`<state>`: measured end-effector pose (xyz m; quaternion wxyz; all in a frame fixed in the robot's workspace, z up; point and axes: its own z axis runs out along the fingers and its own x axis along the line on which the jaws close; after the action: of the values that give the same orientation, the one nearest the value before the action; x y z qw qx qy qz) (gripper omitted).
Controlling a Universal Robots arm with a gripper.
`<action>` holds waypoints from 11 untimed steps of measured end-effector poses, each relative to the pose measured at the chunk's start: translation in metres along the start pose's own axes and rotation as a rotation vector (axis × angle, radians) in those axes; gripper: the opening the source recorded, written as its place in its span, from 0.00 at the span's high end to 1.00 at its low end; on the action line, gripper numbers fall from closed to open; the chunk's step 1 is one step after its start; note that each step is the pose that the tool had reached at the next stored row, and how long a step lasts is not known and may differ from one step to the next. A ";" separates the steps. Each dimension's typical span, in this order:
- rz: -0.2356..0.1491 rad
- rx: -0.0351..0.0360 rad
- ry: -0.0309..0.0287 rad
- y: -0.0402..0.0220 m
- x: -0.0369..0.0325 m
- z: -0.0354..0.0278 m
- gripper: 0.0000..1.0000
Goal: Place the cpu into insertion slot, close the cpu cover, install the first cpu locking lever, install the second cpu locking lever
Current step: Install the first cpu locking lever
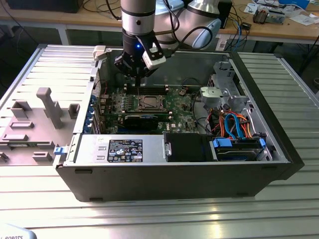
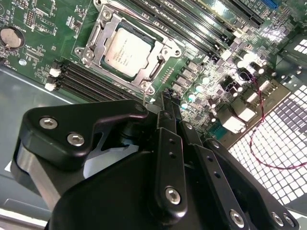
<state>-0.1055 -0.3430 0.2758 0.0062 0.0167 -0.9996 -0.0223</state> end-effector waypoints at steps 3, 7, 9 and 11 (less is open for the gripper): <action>0.000 -0.0001 -0.0001 0.0000 0.0008 0.0000 0.89; 0.000 0.0000 -0.0001 0.0002 0.0042 0.0001 0.89; 0.000 0.0000 -0.0001 0.0002 0.0054 0.0001 0.89; 0.000 0.0000 0.0000 0.0002 0.0063 0.0001 0.89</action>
<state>-0.1118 -0.3430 0.2758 0.0062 0.0166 -0.9996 -0.0223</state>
